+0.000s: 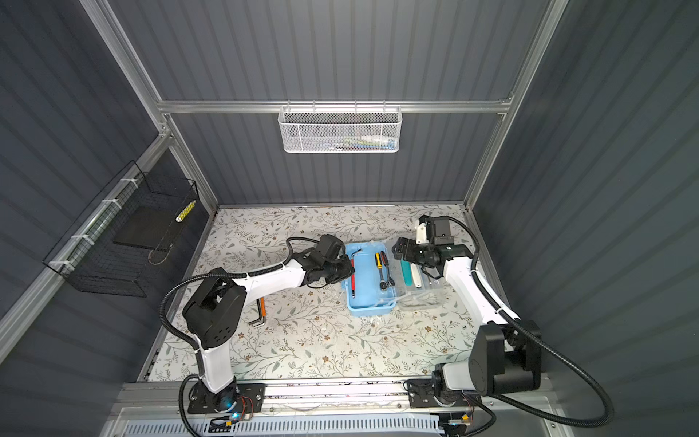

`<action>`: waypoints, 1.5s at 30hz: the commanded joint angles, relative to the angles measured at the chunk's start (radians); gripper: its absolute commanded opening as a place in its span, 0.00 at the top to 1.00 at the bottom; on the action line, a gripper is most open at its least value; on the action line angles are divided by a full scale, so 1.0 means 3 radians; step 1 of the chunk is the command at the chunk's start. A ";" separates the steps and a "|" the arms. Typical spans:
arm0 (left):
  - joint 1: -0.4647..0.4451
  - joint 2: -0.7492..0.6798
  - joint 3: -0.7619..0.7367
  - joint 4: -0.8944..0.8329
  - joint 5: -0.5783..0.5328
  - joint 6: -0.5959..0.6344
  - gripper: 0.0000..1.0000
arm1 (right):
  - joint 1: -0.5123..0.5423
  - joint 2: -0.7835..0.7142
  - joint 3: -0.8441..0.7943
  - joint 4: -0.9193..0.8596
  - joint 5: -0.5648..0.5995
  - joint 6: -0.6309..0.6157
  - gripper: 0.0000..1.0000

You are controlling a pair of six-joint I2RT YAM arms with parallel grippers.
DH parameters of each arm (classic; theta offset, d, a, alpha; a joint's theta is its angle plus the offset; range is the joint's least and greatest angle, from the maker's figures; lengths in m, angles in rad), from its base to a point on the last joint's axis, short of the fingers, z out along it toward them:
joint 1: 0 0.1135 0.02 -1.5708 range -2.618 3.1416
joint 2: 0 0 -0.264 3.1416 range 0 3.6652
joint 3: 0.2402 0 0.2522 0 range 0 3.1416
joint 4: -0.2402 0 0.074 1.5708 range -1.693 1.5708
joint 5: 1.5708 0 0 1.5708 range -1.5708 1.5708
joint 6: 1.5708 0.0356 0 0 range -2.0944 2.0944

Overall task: Pack the tool kit
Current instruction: 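Lower the red hex key into the blue box and open the left gripper, then move the left gripper back to the orange-handled hex key and grasp it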

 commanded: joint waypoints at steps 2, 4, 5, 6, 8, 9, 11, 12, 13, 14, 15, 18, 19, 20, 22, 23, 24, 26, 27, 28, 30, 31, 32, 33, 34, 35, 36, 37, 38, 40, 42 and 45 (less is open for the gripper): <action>-0.0013 -0.0071 0.0149 -0.0073 -0.0029 0.0072 0.69 | -0.0011 -0.0070 -0.0031 0.0015 -0.0058 0.0048 0.08; -0.0016 -0.0084 0.0177 -0.0111 -0.0023 0.0113 0.63 | -0.0012 -0.0081 -0.0030 0.0008 -0.0049 0.0056 0.08; -0.0015 -0.0093 0.0193 -0.0118 -0.0019 0.0134 0.62 | -0.0013 -0.0085 -0.0030 0.0006 -0.0048 0.0059 0.08; -0.0015 -0.0106 0.0199 -0.0121 -0.0009 0.0155 0.61 | -0.0010 -0.0091 -0.0030 0.0003 -0.0044 0.0061 0.08; -0.0013 -0.0135 0.0209 -0.0126 -0.0006 0.0201 0.58 | -0.0013 -0.0101 -0.0034 -0.0009 -0.0043 0.0068 0.08; -0.0015 -0.0161 0.0217 -0.0150 -0.0027 0.0231 0.57 | -0.0012 -0.0105 -0.0035 -0.0010 -0.0038 0.0071 0.08; -0.0014 -0.0218 0.0215 -0.0236 -0.0097 0.0287 0.56 | -0.0013 -0.0112 -0.0043 -0.0015 -0.0042 0.0082 0.08; -0.0014 -0.0268 0.0195 -0.0277 -0.0149 0.0315 0.53 | -0.0012 -0.0115 -0.0045 -0.0016 -0.0047 0.0084 0.08; -0.0015 -0.0318 0.0160 -0.0321 -0.0227 0.0331 0.49 | -0.0013 -0.0117 -0.0048 -0.0020 -0.0048 0.0089 0.08; -0.0011 -0.0372 0.0115 -0.0350 -0.0305 0.0348 0.45 | -0.0012 -0.0121 -0.0051 -0.0019 -0.0051 0.0092 0.08; -0.0010 -0.0439 0.0054 -0.0391 -0.0420 0.0358 0.39 | -0.0013 -0.0132 -0.0051 -0.0018 -0.0053 0.0094 0.08; 0.0017 -0.0641 -0.0144 -0.0500 -0.0668 0.0353 0.27 | -0.0011 -0.0142 -0.0056 -0.0016 -0.0069 0.0105 0.08; 0.0044 -0.0715 -0.0220 -0.0543 -0.0731 0.0340 0.24 | -0.0006 -0.0146 -0.0055 -0.0015 -0.0082 0.0105 0.08; 0.0067 -0.0783 -0.0284 -0.0571 -0.0782 0.0322 0.21 | -0.0006 -0.0146 -0.0055 -0.0004 -0.0096 0.0108 0.08; 0.0162 -0.0943 -0.0464 -0.0638 -0.0873 0.0261 0.19 | -0.0008 -0.0157 -0.0056 0.0005 -0.0119 0.0124 0.09; 0.0219 -0.1014 -0.0549 -0.0661 -0.0899 0.0234 0.19 | -0.0008 -0.0160 -0.0056 0.0006 -0.0120 0.0131 0.09; 0.0292 -0.1099 -0.0651 -0.0677 -0.0902 0.0225 0.19 | -0.0008 -0.0168 -0.0061 0.0005 -0.0126 0.0145 0.09; 0.0445 -0.1243 -0.0812 -0.0770 -0.0962 0.0215 0.20 | -0.0008 -0.0182 -0.0066 0.0010 -0.0122 0.0151 0.09; 0.0521 -0.1317 -0.0883 -0.0840 -0.1009 0.0213 0.20 | -0.0003 -0.0188 -0.0066 0.0013 -0.0124 0.0156 0.10; 0.0594 -0.1382 -0.0955 -0.0894 -0.1054 0.0231 0.20 | -0.0003 -0.0191 -0.0066 0.0009 -0.0129 0.0165 0.10; 0.0704 -0.1484 -0.1066 -0.0984 -0.1148 0.0261 0.20 | -0.0003 -0.0193 -0.0061 0.0013 -0.0140 0.0185 0.10; 0.0757 -0.1524 -0.1125 -0.1008 -0.1183 0.0282 0.20 | -0.0003 -0.0186 -0.0061 0.0017 -0.0150 0.0199 0.11; 0.0795 -0.1543 -0.1170 -0.1036 -0.1203 0.0292 0.20 | -0.0003 -0.0185 -0.0061 0.0026 -0.0157 0.0211 0.11; 0.0834 -0.1558 -0.1208 -0.1070 -0.1222 0.0299 0.20 | 0.0002 -0.0183 -0.0056 0.0030 -0.0163 0.0221 0.12; 0.0862 -0.1556 -0.1242 -0.1096 -0.1254 0.0312 0.20 | 0.0005 -0.0180 -0.0051 0.0035 -0.0166 0.0230 0.12; 0.0885 -0.1560 -0.1272 -0.1117 -0.1272 0.0321 0.20 | 0.0002 -0.0177 -0.0048 0.0037 -0.0168 0.0237 0.12; 0.0911 -0.1555 -0.1306 -0.1126 -0.1276 0.0327 0.20 | 0.0003 -0.0171 -0.0046 0.0031 -0.0167 0.0247 0.13; 0.0947 -0.1549 -0.1338 -0.1129 -0.1278 0.0332 0.20 | 0.0002 -0.0173 -0.0042 0.0031 -0.0166 0.0252 0.13; 0.0972 -0.1545 -0.1365 -0.1134 -0.1271 0.0336 0.20 | 0.0004 -0.0176 -0.0043 0.0027 -0.0167 0.0253 0.13; 0.1043 -0.1533 -0.1428 -0.1129 -0.1240 0.0336 0.22 | 0.0008 -0.0173 -0.0045 0.0015 -0.0170 0.0253 0.14; 0.1097 -0.1542 -0.1481 -0.1135 -0.1239 0.0341 0.24 | 0.0008 -0.0181 -0.0050 -0.0003 -0.0158 0.0253 0.14; 0.1159 -0.1564 -0.1560 -0.1145 -0.1249 0.0356 0.25 | 0.0008 -0.0191 -0.0066 -0.0011 -0.0135 0.0252 0.14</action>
